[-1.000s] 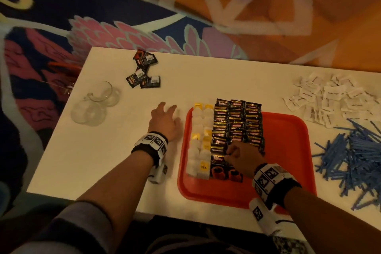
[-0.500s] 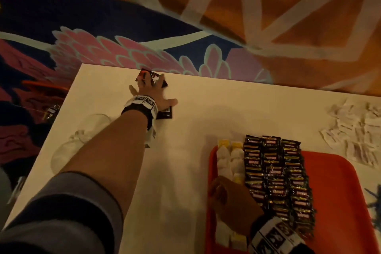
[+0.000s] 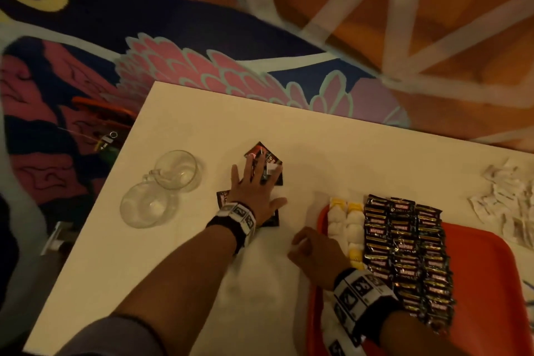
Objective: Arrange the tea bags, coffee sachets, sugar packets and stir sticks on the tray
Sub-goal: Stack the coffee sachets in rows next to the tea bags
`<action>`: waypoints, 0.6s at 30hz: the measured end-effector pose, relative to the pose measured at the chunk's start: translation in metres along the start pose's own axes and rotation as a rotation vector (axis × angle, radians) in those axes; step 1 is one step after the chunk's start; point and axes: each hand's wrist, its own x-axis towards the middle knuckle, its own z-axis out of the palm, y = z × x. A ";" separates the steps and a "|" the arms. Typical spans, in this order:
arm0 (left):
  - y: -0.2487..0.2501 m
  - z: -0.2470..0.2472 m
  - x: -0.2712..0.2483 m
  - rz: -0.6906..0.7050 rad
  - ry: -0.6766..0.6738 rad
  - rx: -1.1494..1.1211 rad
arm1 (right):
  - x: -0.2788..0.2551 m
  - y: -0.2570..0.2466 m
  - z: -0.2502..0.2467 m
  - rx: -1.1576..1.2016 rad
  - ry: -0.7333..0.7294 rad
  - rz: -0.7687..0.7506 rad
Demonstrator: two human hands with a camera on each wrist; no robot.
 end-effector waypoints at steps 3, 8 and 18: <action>0.006 0.016 -0.032 0.087 -0.041 0.031 | 0.007 -0.009 0.004 -0.031 0.066 0.001; -0.001 0.039 -0.086 0.255 0.009 0.010 | 0.028 -0.028 0.010 -0.099 0.329 -0.093; -0.026 0.042 -0.156 -0.201 0.013 -0.326 | 0.060 -0.047 0.037 -0.453 0.084 -0.168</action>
